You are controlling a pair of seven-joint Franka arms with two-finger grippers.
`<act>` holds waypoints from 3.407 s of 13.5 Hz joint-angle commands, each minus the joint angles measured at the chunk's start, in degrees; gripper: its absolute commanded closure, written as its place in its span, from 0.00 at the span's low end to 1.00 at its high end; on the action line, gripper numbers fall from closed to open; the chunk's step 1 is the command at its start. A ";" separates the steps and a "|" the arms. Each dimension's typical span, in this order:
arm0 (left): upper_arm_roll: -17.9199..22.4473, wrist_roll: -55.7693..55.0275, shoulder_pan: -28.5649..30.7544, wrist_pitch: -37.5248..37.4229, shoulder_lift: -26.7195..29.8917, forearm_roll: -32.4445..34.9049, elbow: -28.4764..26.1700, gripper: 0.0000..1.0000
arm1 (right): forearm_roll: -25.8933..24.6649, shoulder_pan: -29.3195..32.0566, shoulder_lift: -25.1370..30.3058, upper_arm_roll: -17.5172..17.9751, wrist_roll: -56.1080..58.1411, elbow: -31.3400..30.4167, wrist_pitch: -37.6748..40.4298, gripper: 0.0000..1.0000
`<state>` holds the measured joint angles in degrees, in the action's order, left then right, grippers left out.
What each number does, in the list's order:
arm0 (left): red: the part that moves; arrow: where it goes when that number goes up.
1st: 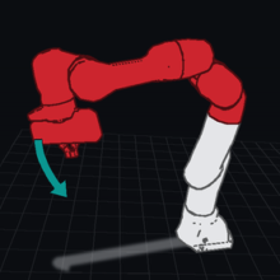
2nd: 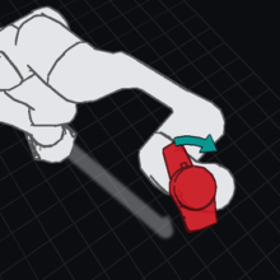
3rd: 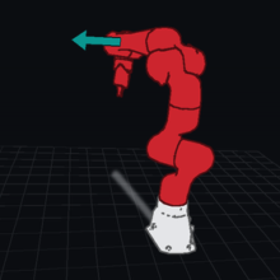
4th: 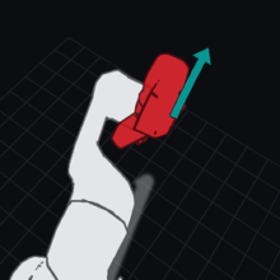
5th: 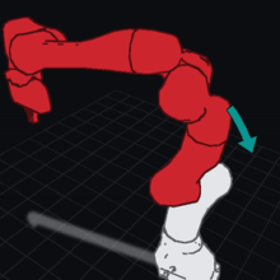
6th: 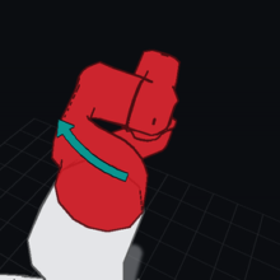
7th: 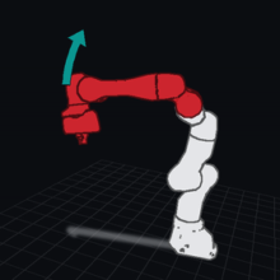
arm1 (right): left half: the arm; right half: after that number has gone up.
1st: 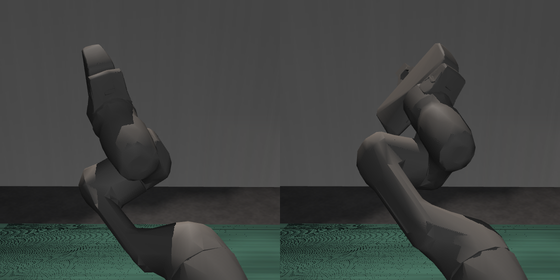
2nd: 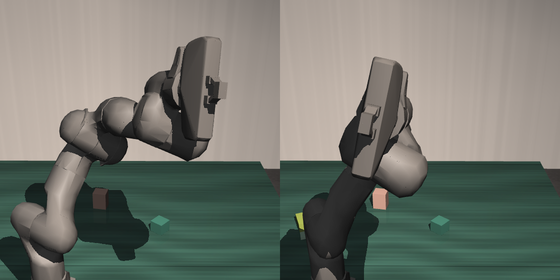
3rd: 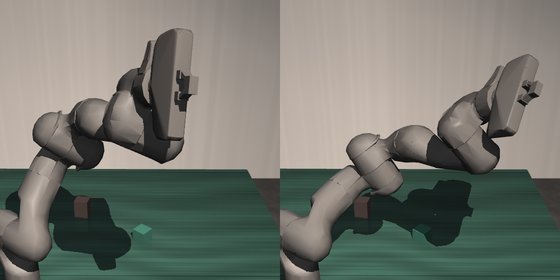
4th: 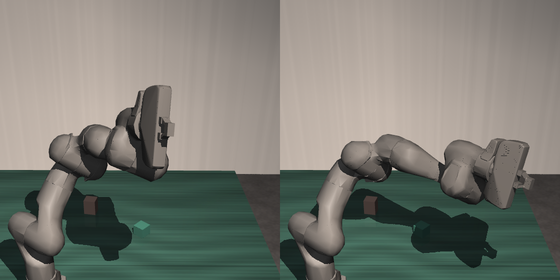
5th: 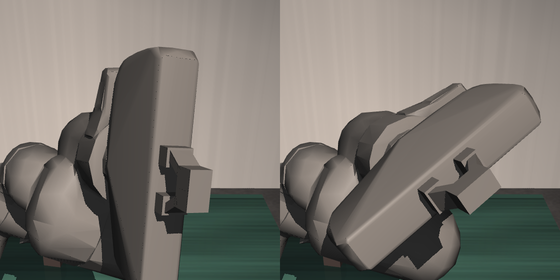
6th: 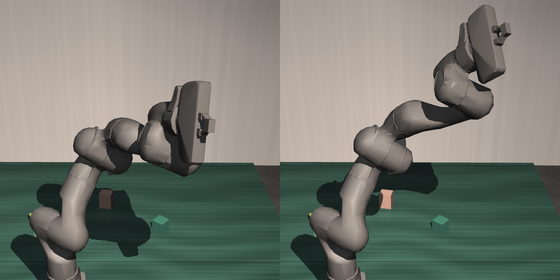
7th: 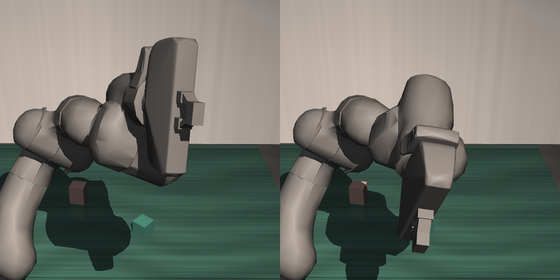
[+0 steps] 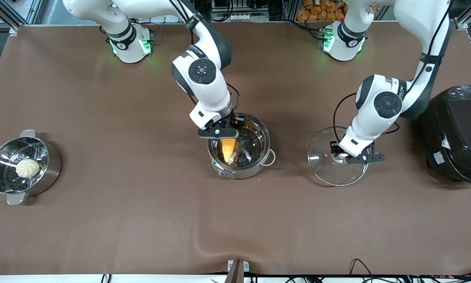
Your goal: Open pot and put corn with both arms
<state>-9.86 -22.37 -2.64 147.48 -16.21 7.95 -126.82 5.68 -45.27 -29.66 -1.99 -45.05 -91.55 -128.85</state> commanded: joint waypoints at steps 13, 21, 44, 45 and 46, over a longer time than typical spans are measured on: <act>-1.21 1.72 2.11 -19.20 5.66 0.49 20.95 0.00 | -1.98 19.32 19.07 -1.17 15.76 -6.24 15.29 0.00; -0.86 12.00 3.25 -56.48 6.54 -3.02 44.80 0.00 | -4.61 36.56 34.06 -1.26 29.48 -5.42 35.48 0.00; 9.58 13.93 -0.33 -60.47 20.69 -8.82 35.06 0.00 | -4.97 40.79 30.98 -1.17 37.58 4.89 46.15 0.00; 9.77 14.63 -0.61 -60.64 20.61 -8.30 35.24 0.00 | -4.97 40.79 30.98 -1.26 37.49 4.89 46.15 0.00; 9.69 14.99 -0.79 -60.82 20.61 -8.30 35.15 0.00 | -4.97 40.70 30.98 -1.17 37.40 4.89 46.15 0.00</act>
<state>-1.26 -8.88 -2.23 86.28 2.89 0.66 -89.93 1.06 -5.53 2.28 -4.16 -8.13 -88.40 -83.84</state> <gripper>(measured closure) 0.000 0.000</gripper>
